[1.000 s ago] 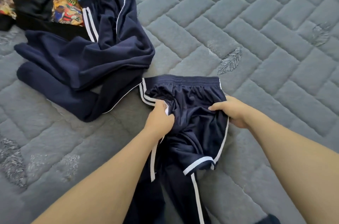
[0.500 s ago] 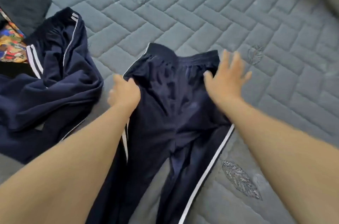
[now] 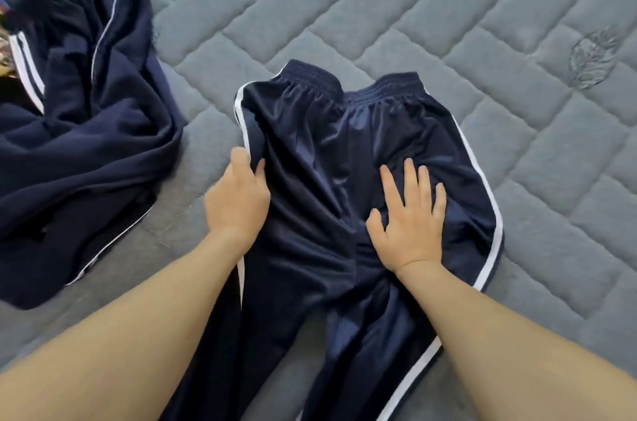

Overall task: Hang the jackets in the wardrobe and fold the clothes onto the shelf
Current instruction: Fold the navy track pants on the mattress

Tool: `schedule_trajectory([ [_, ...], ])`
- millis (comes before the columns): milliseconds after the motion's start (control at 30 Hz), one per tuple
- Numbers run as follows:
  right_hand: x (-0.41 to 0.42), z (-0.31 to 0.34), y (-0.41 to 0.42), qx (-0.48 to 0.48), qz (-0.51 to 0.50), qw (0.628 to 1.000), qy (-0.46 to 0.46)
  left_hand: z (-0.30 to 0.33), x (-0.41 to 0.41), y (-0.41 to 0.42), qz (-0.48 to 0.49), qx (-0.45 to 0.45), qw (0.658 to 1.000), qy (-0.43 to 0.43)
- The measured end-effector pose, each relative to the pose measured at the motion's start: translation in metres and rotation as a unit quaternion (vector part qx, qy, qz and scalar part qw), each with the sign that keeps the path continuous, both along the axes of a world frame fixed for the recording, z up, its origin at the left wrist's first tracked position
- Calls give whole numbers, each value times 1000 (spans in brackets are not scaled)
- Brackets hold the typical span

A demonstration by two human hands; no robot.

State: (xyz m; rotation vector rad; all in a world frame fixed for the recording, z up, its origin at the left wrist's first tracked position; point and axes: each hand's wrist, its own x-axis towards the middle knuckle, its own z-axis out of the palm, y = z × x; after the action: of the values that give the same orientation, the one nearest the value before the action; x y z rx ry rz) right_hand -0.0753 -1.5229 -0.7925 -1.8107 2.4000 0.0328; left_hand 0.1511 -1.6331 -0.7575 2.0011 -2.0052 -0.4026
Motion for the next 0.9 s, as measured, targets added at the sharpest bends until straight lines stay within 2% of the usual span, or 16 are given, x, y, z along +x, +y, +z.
schedule_trajectory([
  [67,-7,-1,-11,2,-4,1000,5,5,-14,-41,-7,-27,1000,10],
  [100,-10,-1,-17,-1,-5,1000,5,6,-21,-59,-3,-14,1000,-8],
  [200,-18,-2,-37,-6,-4,1000,-5,-8,-38,-78,88,56,990,-100],
  [267,-24,-4,-44,-11,-3,1000,-9,-20,-52,-63,98,52,984,-137],
  [467,-28,-9,-49,-21,5,1000,-15,-44,-56,-62,129,-19,984,-121],
  [700,-28,-9,-48,-30,8,999,-18,-35,-57,-61,102,4,986,-133],
  [833,-31,-6,-51,-25,14,999,-20,-13,-38,-74,-4,21,986,-163],
  [900,-36,-4,-59,-18,21,999,-16,0,-20,-85,-12,5,983,-185],
])
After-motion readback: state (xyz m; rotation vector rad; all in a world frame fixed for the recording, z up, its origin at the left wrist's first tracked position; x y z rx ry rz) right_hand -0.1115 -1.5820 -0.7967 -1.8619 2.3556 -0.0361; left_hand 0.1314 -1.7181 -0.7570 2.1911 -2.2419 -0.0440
